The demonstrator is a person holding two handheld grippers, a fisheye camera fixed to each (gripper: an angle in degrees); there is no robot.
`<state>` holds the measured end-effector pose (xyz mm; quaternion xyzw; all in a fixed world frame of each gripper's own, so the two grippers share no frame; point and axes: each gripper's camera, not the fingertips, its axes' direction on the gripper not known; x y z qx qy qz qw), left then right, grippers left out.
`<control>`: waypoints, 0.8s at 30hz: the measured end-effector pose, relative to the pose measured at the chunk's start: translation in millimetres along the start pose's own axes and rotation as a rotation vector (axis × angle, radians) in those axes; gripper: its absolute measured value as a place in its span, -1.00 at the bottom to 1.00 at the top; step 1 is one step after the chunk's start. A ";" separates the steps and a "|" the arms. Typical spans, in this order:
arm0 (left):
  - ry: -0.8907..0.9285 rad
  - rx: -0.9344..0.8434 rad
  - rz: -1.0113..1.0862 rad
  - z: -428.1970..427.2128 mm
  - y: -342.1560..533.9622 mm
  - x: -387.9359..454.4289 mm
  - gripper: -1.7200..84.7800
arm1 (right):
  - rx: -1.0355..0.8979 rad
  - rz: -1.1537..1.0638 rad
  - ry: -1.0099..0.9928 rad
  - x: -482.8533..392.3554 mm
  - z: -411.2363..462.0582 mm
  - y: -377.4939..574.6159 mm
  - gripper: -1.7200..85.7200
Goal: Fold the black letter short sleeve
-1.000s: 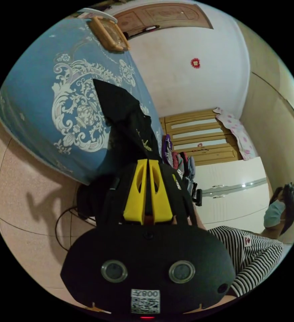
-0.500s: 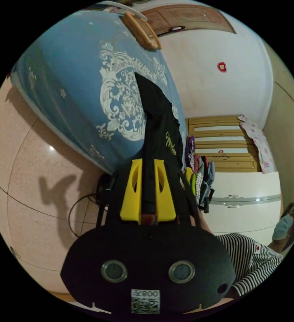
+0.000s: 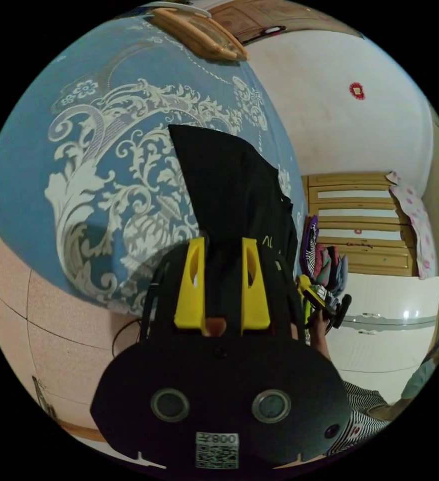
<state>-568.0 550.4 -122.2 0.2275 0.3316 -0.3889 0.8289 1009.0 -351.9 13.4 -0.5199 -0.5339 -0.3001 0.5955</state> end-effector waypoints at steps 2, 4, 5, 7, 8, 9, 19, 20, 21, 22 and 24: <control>-0.025 -0.018 -0.002 6.1 -11.0 3.5 -0.73 | 0.006 -0.032 0.016 -8.3 5.8 -17.2 -0.81; -0.058 -0.042 -0.003 13.3 -21.7 7.2 -0.76 | -0.010 -0.056 0.002 -14.2 14.8 -31.8 -0.80; -0.069 -0.038 -0.001 13.2 -23.6 8.0 -0.78 | -0.032 -0.069 0.002 -17.6 22.3 -39.9 -0.80; -0.081 -0.039 -0.009 11.6 -28.7 7.1 -0.84 | -0.086 -0.078 0.028 -21.4 35.4 -49.2 -0.81; -0.081 -0.042 -0.010 10.8 -29.6 6.6 -0.85 | -0.119 -0.081 0.042 -23.0 42.9 -53.1 -0.83; -0.071 -0.044 -0.002 8.7 -31.1 6.3 -0.87 | -0.096 -0.085 0.033 -23.7 41.6 -54.8 -0.86; -0.060 0.073 0.072 -38.3 -40.4 23.9 -0.92 | -0.008 0.145 0.113 45.2 -21.9 -47.0 -0.95; -0.067 0.074 0.070 -40.4 -40.4 23.6 -0.92 | -0.002 0.214 0.103 61.4 -29.4 -40.8 -0.95; -0.075 0.076 0.064 -44.0 -39.8 22.8 -0.92 | -0.003 0.283 0.073 74.7 -33.5 -34.3 -0.96; -0.076 0.080 0.063 -46.7 -38.7 22.8 -0.91 | -0.008 0.323 0.085 79.7 -34.7 -31.2 -0.96; -0.081 0.087 0.059 -49.5 -36.2 24.1 -0.91 | 0.001 0.420 0.183 86.7 -39.3 -23.3 -0.96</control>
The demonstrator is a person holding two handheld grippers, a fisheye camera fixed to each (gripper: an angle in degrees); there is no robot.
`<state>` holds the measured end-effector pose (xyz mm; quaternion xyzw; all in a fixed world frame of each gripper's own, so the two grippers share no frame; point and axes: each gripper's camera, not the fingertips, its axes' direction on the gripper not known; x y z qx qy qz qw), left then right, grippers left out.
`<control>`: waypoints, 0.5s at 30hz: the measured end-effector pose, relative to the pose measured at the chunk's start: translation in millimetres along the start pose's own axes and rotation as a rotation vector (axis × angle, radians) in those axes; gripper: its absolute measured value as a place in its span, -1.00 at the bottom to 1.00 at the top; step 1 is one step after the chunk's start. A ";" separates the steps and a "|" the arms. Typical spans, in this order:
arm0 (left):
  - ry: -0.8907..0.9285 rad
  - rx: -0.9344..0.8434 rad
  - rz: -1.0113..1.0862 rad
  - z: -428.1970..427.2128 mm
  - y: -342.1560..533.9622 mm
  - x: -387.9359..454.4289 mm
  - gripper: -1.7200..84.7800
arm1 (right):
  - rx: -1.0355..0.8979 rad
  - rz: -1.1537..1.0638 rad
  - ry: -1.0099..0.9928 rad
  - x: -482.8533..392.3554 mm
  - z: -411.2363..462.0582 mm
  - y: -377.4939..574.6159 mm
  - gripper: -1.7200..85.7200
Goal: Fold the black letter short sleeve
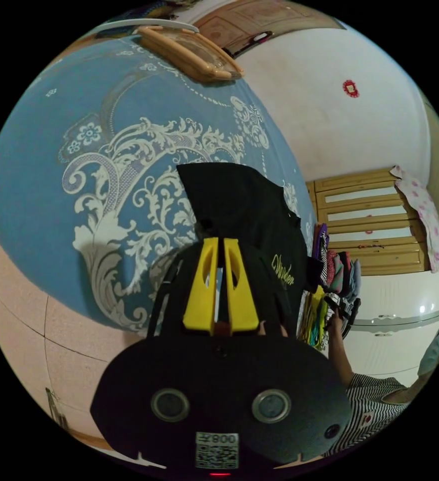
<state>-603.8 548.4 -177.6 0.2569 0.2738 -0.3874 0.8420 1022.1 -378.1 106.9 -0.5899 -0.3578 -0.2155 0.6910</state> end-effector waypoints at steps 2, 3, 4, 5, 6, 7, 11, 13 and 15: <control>-0.009 0.015 0.012 -3.7 2.3 4.2 -0.90 | -0.010 0.016 -0.001 -0.7 -1.2 0.1 -0.96; -0.020 0.025 0.026 -6.4 3.5 8.7 -0.90 | 0.001 0.010 -0.040 -4.6 -4.3 -0.4 -0.96; -0.041 0.033 0.046 -9.1 4.3 14.6 -0.90 | 0.019 -0.003 -0.069 -8.0 -6.7 -0.6 -0.96; -0.055 0.038 0.058 -10.6 4.6 18.2 -0.90 | 0.046 -0.043 -0.123 -17.9 -10.6 -2.4 -0.96; -0.076 0.049 0.087 -13.1 4.8 25.9 -0.90 | 0.055 -0.107 -0.164 -32.0 -12.4 -6.3 -0.96; -0.097 0.055 0.115 -15.1 4.3 34.1 -0.90 | 0.058 -0.141 -0.175 -39.9 -12.6 -8.8 -0.96; -0.147 0.095 0.188 -19.2 1.1 58.9 -0.91 | 0.035 -0.301 -0.243 -88.1 0.1 -33.3 -0.96; -0.131 0.089 0.213 -15.7 -3.6 71.0 -0.91 | -0.011 -0.337 -0.236 -101.7 13.9 -46.4 -0.96; -0.129 0.075 0.217 -12.4 -8.0 77.5 -0.91 | -0.058 -0.353 -0.130 -106.3 29.3 -63.2 -0.96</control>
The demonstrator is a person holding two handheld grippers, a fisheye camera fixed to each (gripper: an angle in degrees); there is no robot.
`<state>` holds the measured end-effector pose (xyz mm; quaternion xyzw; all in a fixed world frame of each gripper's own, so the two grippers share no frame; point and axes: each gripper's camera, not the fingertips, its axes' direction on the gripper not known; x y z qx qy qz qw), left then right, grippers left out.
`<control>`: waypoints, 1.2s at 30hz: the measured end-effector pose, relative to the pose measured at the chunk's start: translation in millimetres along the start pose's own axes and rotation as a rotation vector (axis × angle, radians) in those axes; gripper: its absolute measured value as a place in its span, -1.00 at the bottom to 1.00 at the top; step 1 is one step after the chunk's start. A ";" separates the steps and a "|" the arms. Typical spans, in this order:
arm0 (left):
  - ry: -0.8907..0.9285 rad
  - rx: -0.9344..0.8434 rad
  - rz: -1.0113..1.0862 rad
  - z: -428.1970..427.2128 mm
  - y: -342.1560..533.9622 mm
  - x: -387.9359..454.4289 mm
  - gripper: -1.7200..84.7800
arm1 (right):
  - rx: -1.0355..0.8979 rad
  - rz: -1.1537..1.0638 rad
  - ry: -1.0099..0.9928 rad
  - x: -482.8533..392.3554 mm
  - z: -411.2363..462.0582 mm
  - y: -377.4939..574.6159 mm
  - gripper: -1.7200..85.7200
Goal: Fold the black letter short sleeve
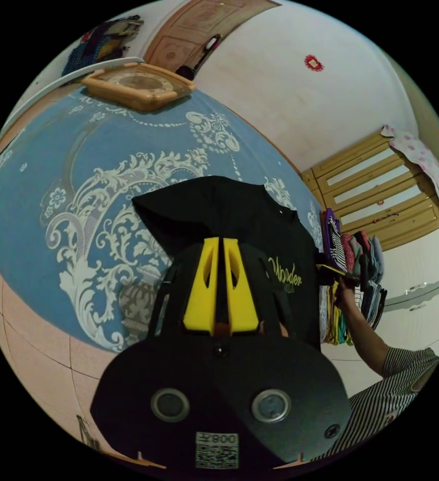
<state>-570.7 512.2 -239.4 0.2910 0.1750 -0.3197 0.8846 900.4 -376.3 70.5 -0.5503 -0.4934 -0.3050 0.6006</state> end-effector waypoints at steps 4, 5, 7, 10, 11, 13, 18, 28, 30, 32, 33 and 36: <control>-0.065 0.014 0.011 -5.3 -7.4 6.4 -0.92 | 0.041 0.163 0.093 45.9 -10.9 -5.9 -0.96; -0.069 0.018 0.005 -6.7 -7.7 5.6 -0.92 | 0.043 0.235 0.122 65.8 -15.0 -3.6 -0.96; -0.067 0.037 -0.037 -12.1 -7.3 -0.1 -0.91 | 0.017 0.322 0.125 93.1 -16.4 1.4 -0.96; -0.051 0.075 -0.074 -18.9 -5.8 -2.6 -0.91 | 0.034 0.408 0.070 118.5 -21.5 12.0 -0.96; -0.044 0.082 -0.073 -19.8 -5.7 -1.8 -0.91 | 0.068 0.399 0.039 118.5 -26.0 14.8 -0.96; -0.026 0.077 -0.046 -18.8 -8.5 4.8 -0.91 | 0.107 0.348 0.023 109.4 -33.1 16.7 -0.96; -0.087 -0.083 -0.008 7.3 -21.6 12.2 -0.93 | 0.055 0.149 0.040 69.5 -11.9 23.1 -0.96; -0.178 -0.035 -0.015 -15.4 -25.6 26.1 -0.94 | -0.016 0.245 0.001 105.5 7.6 28.3 -0.96; -0.144 0.008 -0.011 -20.4 -25.1 33.1 -0.94 | -0.020 0.278 -0.062 115.2 11.6 33.2 -0.96; -0.102 0.019 0.025 -20.5 -25.8 42.0 -0.94 | 0.004 0.299 -0.074 119.6 10.2 38.5 -0.96; -0.111 -0.012 0.044 -16.0 -27.6 46.7 -0.94 | -0.003 0.308 -0.068 122.3 11.9 41.1 -0.96; -0.241 -0.186 0.037 4.9 -32.4 44.5 -0.94 | -0.060 0.318 -0.085 131.9 25.7 46.0 -0.96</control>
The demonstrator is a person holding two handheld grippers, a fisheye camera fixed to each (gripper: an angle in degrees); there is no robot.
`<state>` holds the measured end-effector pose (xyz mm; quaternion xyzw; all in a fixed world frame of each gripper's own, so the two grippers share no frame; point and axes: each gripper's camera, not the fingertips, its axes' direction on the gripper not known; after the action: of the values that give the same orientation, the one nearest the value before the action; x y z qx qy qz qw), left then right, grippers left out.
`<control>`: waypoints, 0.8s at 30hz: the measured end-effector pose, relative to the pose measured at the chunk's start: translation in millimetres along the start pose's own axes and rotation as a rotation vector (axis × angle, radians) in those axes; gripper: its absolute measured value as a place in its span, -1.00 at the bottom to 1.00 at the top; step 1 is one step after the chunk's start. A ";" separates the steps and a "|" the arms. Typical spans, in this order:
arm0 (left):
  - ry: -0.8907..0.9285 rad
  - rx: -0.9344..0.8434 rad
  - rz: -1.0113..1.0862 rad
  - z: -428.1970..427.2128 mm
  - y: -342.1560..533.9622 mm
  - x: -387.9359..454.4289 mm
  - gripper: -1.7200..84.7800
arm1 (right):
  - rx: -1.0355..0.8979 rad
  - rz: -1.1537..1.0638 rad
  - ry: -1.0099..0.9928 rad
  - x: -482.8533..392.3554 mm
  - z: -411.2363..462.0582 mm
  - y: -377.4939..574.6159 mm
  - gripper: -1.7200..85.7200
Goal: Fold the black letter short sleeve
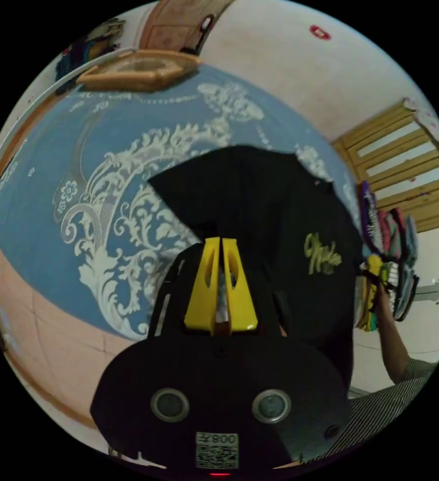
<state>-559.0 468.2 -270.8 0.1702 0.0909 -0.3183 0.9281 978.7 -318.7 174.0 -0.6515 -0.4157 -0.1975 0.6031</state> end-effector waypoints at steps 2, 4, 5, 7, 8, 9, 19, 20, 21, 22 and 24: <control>-0.108 -0.021 -0.026 1.8 1.5 -5.3 -0.94 | -0.005 0.025 -0.011 9.8 6.5 0.6 -0.96; 0.001 0.036 -0.097 -9.8 6.0 -14.8 -0.94 | -0.008 0.049 -0.071 19.8 6.3 -0.1 -0.96; 0.007 0.053 -0.098 -13.2 7.0 -14.9 -0.94 | -0.015 0.052 -0.080 24.1 6.7 -1.1 -0.96; -0.005 0.081 -0.071 -24.0 7.7 -7.6 -0.94 | -0.018 0.042 -0.061 28.4 8.2 -1.4 -0.96; -0.019 0.090 -0.062 -26.7 7.1 -4.2 -0.94 | -0.022 0.040 -0.062 31.5 9.6 -1.7 -0.96; -0.049 0.110 -0.046 -31.6 5.6 3.3 -0.94 | -0.021 0.046 -0.068 35.4 10.6 -1.8 -0.96; -0.044 0.206 -0.183 -34.6 -22.0 27.2 -0.87 | -0.023 0.068 -0.120 65.0 20.3 -0.8 -0.96; -0.020 0.211 -0.192 -33.4 -24.6 26.5 -0.86 | -0.022 0.071 -0.130 68.8 22.0 -0.5 -0.96; 0.037 0.200 -0.196 -28.0 -31.2 25.9 -0.83 | -0.023 0.071 -0.135 71.9 24.0 -0.5 -0.96; 0.071 0.163 -0.207 -19.5 -39.1 26.4 -0.81 | -0.025 0.070 -0.136 73.2 25.0 -0.5 -0.96; 0.054 0.128 -0.230 -6.7 -50.4 31.4 -0.80 | -0.027 0.056 -0.121 76.6 28.4 -1.0 -0.96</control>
<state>-566.3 415.9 -298.7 0.2260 0.1143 -0.4230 0.8700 1015.1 -268.6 227.2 -0.6819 -0.4301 -0.1463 0.5732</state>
